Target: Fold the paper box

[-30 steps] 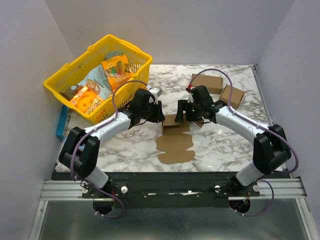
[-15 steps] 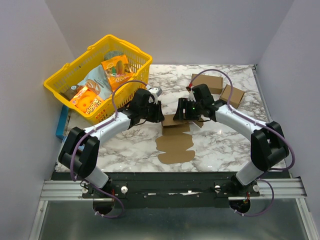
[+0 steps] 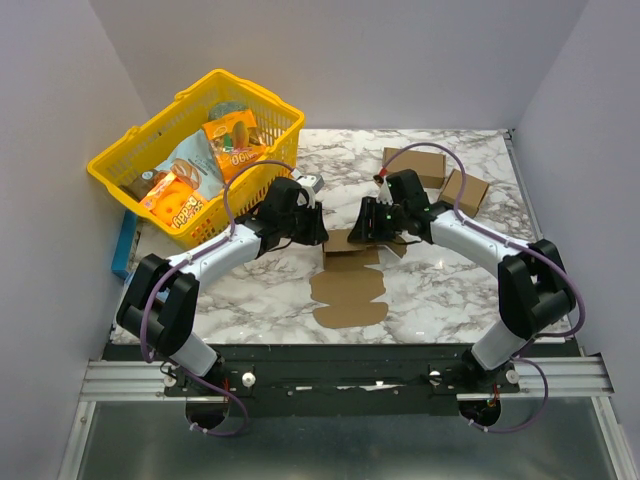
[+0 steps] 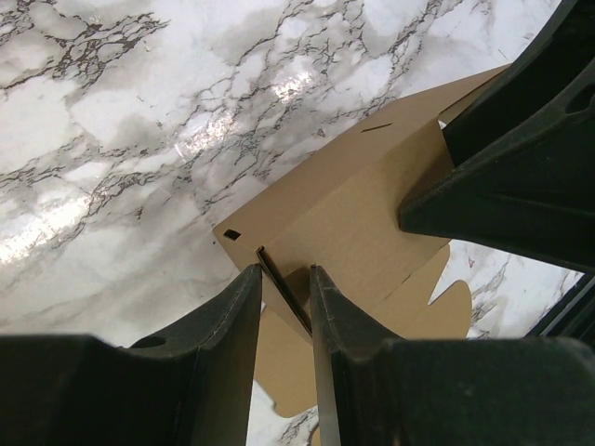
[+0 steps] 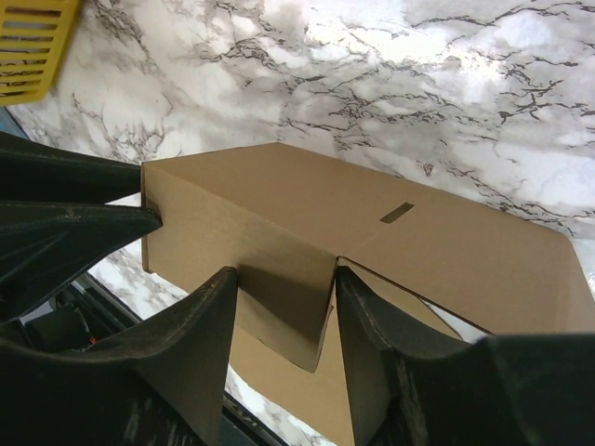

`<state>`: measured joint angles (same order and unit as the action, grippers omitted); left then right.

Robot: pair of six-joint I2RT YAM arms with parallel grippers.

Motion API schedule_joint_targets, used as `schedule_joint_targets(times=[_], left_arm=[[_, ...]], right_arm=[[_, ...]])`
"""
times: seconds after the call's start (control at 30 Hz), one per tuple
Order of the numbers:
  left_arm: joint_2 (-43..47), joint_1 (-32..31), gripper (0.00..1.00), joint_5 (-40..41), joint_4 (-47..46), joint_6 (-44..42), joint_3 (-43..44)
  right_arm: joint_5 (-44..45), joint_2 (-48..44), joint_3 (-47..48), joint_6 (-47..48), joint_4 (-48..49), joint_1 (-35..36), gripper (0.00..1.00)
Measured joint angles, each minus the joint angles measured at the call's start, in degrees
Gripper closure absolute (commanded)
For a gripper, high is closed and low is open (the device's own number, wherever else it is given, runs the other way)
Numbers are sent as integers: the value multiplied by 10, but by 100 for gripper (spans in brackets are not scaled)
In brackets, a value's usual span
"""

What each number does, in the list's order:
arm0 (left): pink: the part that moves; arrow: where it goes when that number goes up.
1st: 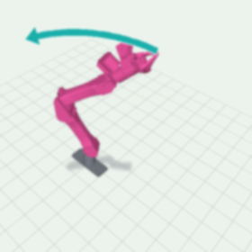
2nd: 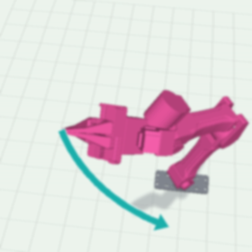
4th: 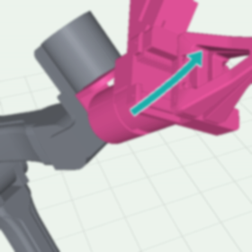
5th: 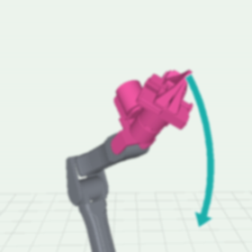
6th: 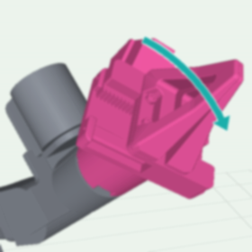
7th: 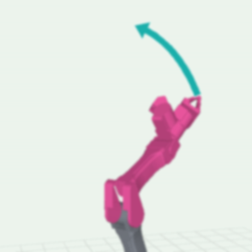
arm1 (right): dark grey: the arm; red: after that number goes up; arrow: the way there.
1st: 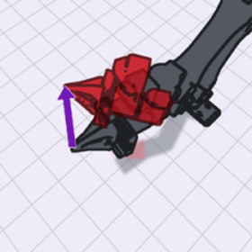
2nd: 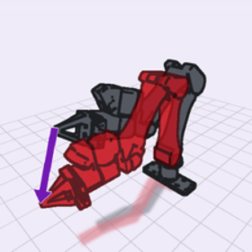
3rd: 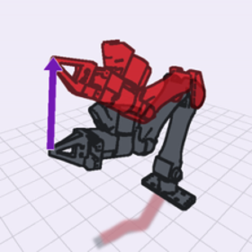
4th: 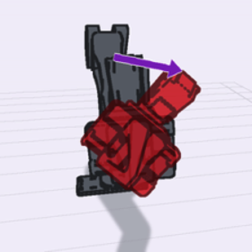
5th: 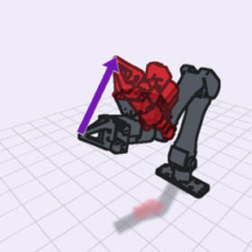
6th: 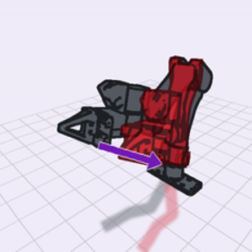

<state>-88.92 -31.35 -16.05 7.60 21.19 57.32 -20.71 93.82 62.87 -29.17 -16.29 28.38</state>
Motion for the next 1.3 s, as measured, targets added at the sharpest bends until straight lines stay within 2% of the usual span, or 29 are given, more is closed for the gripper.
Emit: schedule_joint_targets(times=[0.2, 0.33, 0.47, 0.5, 0.6, 0.63, 0.73, 1.03, 1.17, 1.3], left_arm=[[1, 0, 64, 0, 2, 0, 0], [1, 0, 64, 1, 3, -1, 0], [1, 0, 65, 1, 3, -2, 0], [1, 0, 65, 1, 3, -2, 0], [1, 0, 65, 2, 3, -2, 0], [1, 0, 65, 2, 3, -2, 0], [1, 0, 65, 2, 3, -2, 0], [1, -2, 66, 11, 11, -2, 4], [1, -2, 65, 11, 11, -2, 4], [1, -2, 65, 11, 8, -2, 3]], right_arm=[[-13, 2, -12, -14, 19, -5, 53], [-30, 2, -28, -28, 43, -14, 60], [-47, 2, -41, -43, 67, -22, 60], [-50, 2, -43, -47, 72, -24, 60], [-57, 2, -48, -54, 80, -26, 46], [-58, 1, -49, -55, 83, -26, 37], [-58, -4, -62, -56, 91, -26, 24], [-45, -128, -161, -38, 90, -29, 20], [-25, -191, -203, -24, 90, -30, 22], [-4, -208, -230, -9, 90, -30, 24]])
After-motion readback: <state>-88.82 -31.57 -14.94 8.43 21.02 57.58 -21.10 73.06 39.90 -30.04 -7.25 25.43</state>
